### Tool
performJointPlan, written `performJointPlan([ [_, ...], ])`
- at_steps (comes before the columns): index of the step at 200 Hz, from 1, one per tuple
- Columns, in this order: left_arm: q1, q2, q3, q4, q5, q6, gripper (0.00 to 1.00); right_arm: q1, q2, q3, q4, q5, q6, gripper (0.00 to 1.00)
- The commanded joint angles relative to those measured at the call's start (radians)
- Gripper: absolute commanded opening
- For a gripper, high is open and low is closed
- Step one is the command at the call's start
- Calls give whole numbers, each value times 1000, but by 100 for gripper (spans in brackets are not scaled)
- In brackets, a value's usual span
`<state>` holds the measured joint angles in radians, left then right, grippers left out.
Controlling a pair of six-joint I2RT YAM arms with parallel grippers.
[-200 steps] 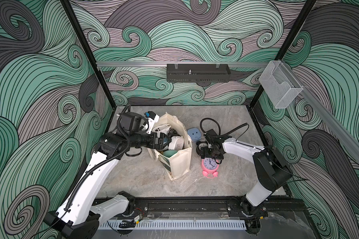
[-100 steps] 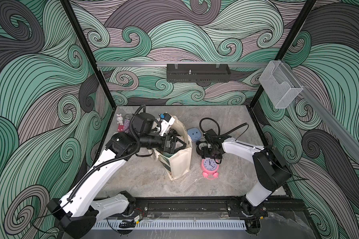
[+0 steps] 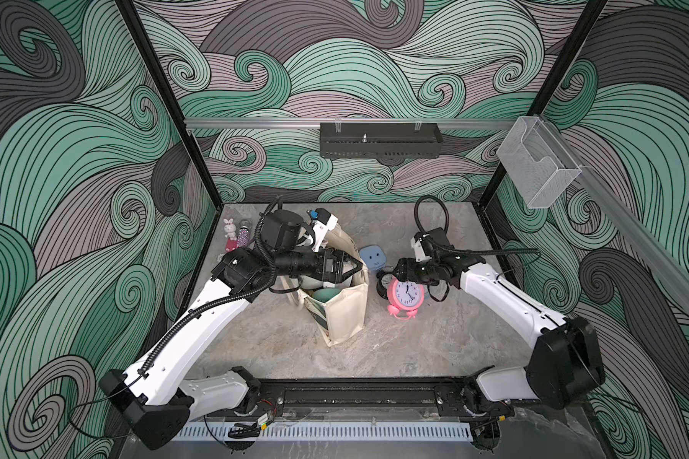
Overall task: Put the alarm clock into the canvas bag
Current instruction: Pick up the alarm from the center of the board, then place the alarm at the canvas bag.
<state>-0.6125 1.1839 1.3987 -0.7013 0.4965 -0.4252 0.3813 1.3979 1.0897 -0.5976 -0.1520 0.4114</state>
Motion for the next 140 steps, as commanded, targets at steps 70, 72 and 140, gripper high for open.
performJointPlan([
  [70,-62,185,194,55,-1,120,85,-143,-74,296,86,-244,272,58],
  [72,-65,190,198,55,-2,123,84,-145,-75,301,92,-245,280,58],
  [140,-116,232,141,189,-82,212,67,-173,-86,335,246,-360,516,57],
])
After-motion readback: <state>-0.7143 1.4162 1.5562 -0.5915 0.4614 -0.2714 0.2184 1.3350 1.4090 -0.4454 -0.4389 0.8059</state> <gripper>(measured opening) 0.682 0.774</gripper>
